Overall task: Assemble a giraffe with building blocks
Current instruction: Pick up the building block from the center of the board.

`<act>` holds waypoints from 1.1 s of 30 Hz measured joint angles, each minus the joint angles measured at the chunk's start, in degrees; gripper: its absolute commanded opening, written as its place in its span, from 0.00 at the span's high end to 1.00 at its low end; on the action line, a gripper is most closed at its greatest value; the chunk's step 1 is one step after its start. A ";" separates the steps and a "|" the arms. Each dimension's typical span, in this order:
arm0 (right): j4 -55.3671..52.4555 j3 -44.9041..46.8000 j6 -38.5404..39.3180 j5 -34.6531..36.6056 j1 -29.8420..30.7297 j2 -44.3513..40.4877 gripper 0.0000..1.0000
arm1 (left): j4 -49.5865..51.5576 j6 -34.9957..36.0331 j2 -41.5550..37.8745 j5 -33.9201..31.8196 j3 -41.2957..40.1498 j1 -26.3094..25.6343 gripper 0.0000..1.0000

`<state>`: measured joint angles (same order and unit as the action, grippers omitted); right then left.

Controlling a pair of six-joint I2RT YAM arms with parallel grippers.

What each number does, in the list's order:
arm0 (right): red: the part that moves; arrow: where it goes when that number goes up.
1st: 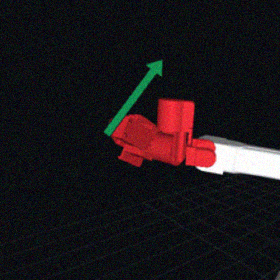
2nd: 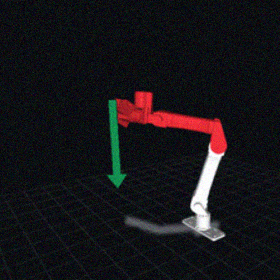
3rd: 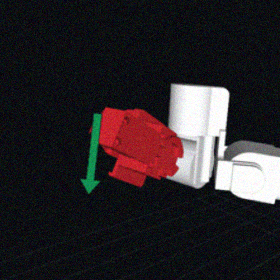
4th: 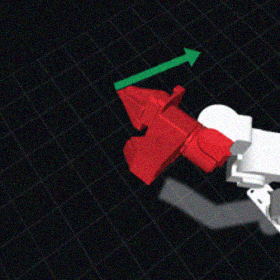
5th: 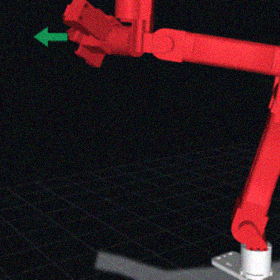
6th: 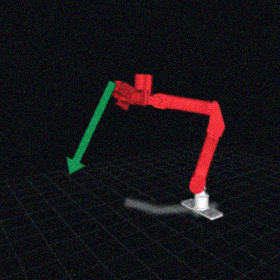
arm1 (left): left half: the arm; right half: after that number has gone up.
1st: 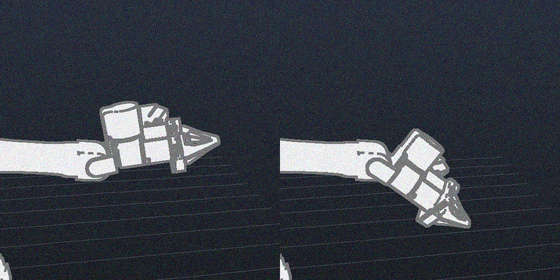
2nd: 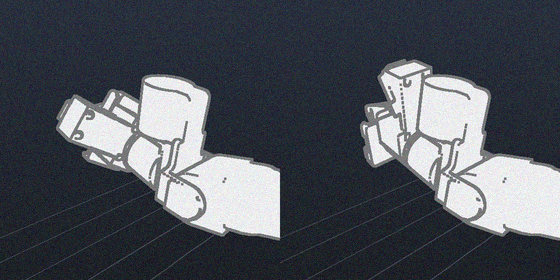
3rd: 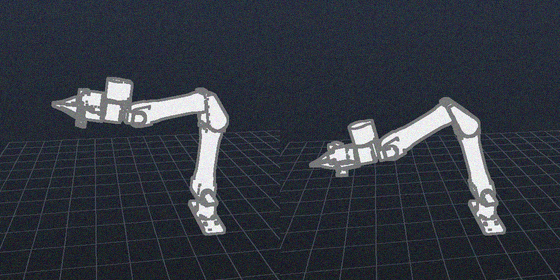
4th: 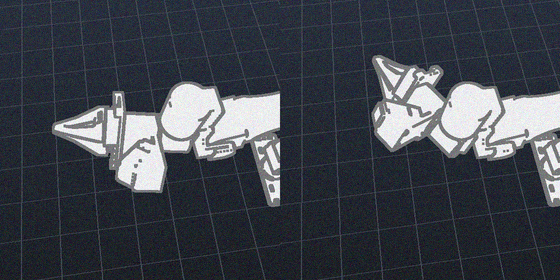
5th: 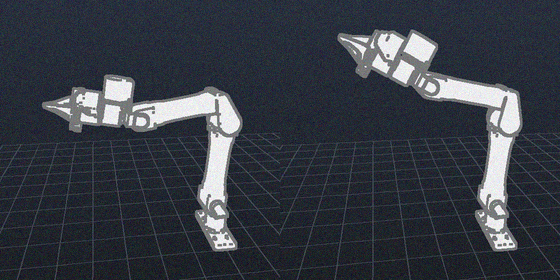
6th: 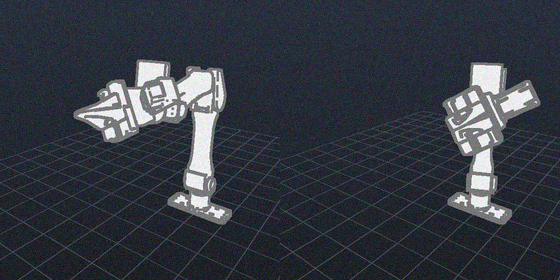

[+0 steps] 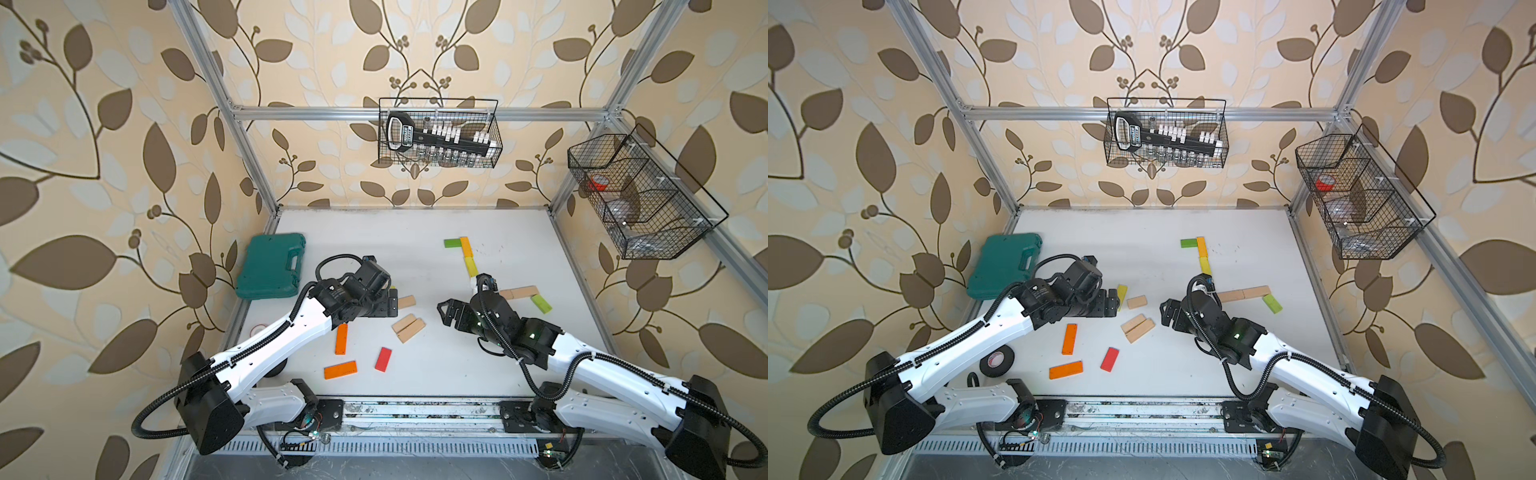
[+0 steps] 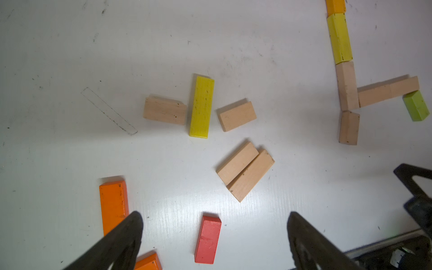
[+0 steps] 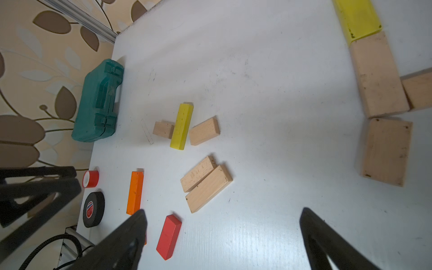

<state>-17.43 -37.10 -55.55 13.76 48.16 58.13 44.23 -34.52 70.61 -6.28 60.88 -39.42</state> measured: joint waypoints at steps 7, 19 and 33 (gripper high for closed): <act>0.98 3.50 -1.22 -1.05 0.11 -0.04 0.04 | 4.20 3.76 8.37 1.57 5.57 5.07 0.11; 2.23 3.82 -1.40 -2.23 0.11 -1.31 0.04 | 7.61 9.62 23.30 2.78 10.71 9.18 0.13; 3.26 5.88 -0.59 -4.28 0.11 -1.81 0.11 | 7.28 18.36 32.39 6.47 16.20 14.67 0.06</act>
<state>-14.17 -31.22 -56.14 9.47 48.27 56.31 51.51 -16.16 103.00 0.19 77.08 -24.75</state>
